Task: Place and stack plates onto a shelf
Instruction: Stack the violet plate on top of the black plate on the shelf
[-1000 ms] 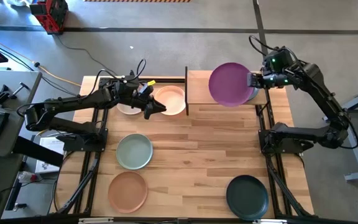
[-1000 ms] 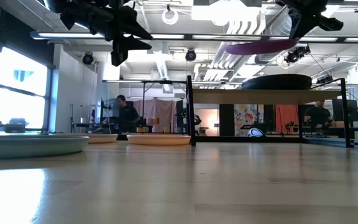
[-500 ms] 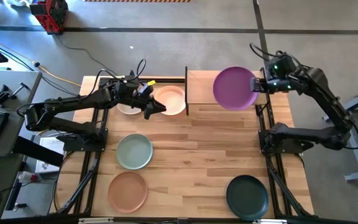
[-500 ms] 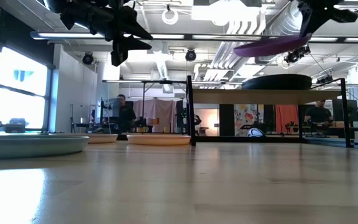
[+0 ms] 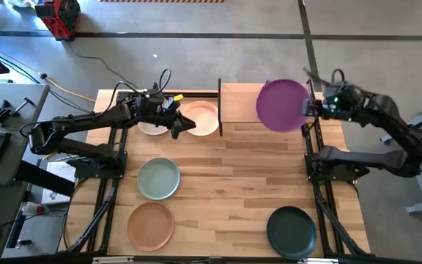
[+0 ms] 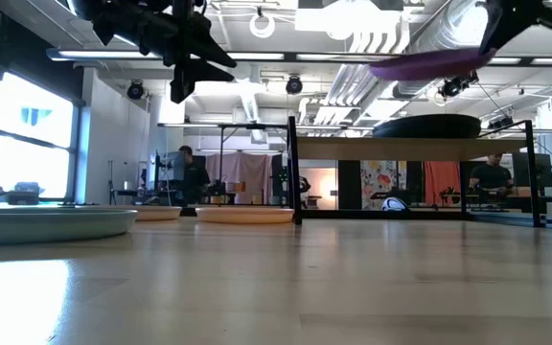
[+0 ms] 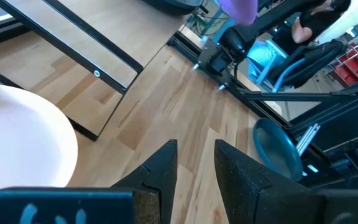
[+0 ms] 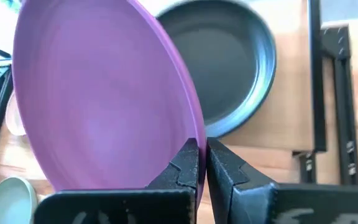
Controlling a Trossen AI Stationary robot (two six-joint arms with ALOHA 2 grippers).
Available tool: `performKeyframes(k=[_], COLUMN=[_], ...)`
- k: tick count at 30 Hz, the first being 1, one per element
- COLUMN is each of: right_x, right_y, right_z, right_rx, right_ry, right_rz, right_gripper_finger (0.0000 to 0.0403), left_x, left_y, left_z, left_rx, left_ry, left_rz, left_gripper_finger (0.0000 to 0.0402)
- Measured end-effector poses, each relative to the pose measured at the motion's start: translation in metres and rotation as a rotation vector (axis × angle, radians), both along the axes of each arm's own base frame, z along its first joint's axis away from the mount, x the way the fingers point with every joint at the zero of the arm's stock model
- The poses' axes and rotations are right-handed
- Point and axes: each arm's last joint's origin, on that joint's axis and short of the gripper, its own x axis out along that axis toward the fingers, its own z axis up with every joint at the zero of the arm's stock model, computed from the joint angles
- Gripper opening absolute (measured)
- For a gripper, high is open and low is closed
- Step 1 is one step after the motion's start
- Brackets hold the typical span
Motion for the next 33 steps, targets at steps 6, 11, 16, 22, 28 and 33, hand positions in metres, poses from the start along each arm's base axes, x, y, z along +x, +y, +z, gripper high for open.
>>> performKeyframes(k=[6,11,16,22,28,33], right_x=[0.0,-0.013,-0.013,-0.004,0.007,0.013], right_y=[0.002,0.002,-0.005,-0.015,-0.025,-0.031], right_z=[-0.027,-0.035,-0.043,-0.05,-0.056,-0.06], right_rx=[-0.065,-0.044,-0.035,-0.002,0.017,0.015], right_ry=[-0.178,-0.227,-0.275,-0.27,-0.216,-0.175], right_rz=[-0.014,-0.197,-0.378,-0.45,-0.498,-0.538], right_gripper_finger=[0.0,0.0,0.0,0.0,0.0,0.0], left_x=[0.0,-0.001,-0.001,-0.001,-0.001,-0.001], left_y=[0.0,0.0,0.0,0.0,0.0,-0.001], left_z=[-0.001,-0.001,-0.001,-0.001,-0.001,-0.003], left_rx=[-0.004,-0.006,-0.006,-0.006,-0.006,-0.019], left_ry=[0.009,0.015,0.014,0.014,0.015,0.029], left_rz=[0.0,0.0,0.0,0.0,0.0,-0.009], left_gripper_finger=[0.0094,0.0094,0.0094,0.0094,0.0094,0.0094])
